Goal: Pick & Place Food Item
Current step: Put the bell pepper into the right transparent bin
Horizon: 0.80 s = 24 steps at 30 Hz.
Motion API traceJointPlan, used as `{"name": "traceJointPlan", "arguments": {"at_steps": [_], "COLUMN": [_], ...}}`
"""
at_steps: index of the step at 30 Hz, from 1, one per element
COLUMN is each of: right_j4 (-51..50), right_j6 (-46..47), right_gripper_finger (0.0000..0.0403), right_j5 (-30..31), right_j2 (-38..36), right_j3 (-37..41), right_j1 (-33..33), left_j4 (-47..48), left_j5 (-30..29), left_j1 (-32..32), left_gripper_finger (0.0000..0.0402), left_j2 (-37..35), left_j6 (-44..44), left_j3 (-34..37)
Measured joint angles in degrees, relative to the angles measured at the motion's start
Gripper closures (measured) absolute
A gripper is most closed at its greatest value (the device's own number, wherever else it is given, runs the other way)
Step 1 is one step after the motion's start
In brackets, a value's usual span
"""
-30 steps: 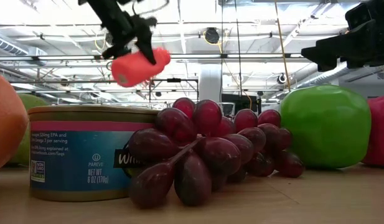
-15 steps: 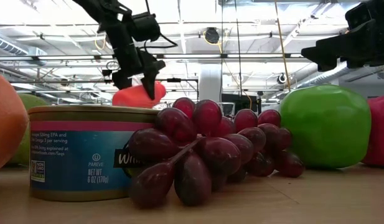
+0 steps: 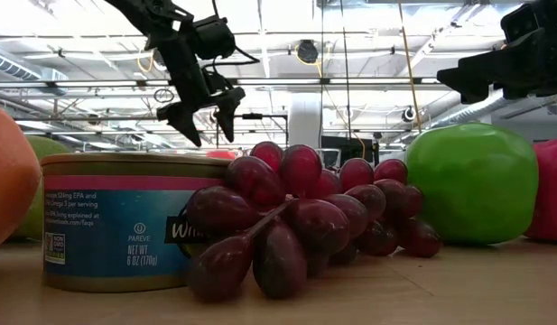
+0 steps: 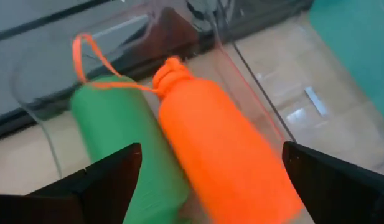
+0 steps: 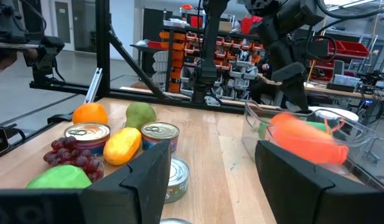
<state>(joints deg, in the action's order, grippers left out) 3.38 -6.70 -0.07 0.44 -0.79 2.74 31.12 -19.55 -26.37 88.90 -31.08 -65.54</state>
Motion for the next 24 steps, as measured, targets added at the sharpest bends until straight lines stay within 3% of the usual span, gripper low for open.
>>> {"name": "traceJointPlan", "arguments": {"at_steps": [11,18,24], "right_j4": [0.0,0.0,0.0], "right_j6": [0.0,0.0,0.0], "right_gripper_finger": [0.0183,0.0183,0.0183], "right_j5": [0.0,0.0,0.0], "right_j2": [0.0,0.0,0.0], "right_j3": [0.0,0.0,0.0], "right_j1": [0.0,0.0,0.0], "left_j4": [0.5,2.7,7.4], "left_j5": [4.8,4.5,4.9], "left_j1": [-0.2,0.8,5.6], "left_gripper_finger": [0.0002,0.0002,0.0002], "left_j2": [-1.4,-8.9,-17.4], "left_j6": [6.0,9.7,11.6], "left_j3": [0.0,0.0,0.0]}}
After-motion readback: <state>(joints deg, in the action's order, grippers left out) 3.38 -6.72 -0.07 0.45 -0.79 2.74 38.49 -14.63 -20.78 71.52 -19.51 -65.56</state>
